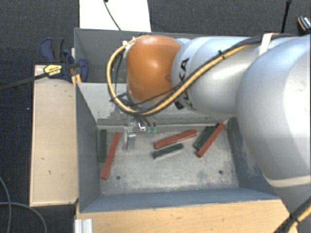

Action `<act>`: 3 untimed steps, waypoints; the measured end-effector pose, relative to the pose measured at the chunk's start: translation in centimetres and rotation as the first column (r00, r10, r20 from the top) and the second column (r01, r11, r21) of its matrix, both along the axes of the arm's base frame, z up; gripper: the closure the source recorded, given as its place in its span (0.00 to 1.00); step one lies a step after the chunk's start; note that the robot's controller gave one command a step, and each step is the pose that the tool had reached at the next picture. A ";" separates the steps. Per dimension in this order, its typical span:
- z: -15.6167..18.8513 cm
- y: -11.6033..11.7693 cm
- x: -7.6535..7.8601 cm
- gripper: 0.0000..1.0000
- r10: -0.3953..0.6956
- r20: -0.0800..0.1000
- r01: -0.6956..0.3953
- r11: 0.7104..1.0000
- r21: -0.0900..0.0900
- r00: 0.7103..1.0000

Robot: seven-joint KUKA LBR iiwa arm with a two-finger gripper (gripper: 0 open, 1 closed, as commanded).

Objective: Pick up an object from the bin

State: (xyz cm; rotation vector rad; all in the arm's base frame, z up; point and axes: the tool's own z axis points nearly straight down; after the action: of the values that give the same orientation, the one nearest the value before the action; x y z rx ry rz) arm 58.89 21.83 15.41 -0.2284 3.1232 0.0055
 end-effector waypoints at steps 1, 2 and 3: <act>-8.3 0.6 -2.0 0.00 0.484 -0.012 -0.484 0.875 -0.003 0.875; -8.3 3.2 -0.3 0.00 0.704 -0.007 -0.704 0.710 -0.007 0.710; -8.2 3.2 -0.3 1.00 0.701 -0.007 -0.701 0.713 -0.006 0.713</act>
Offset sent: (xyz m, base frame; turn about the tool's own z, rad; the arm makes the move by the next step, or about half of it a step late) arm -0.0190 0.0054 -0.0816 -0.5053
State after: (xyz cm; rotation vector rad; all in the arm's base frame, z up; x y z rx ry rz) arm 58.56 25.08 7.23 -1.3970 2.8103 -0.0011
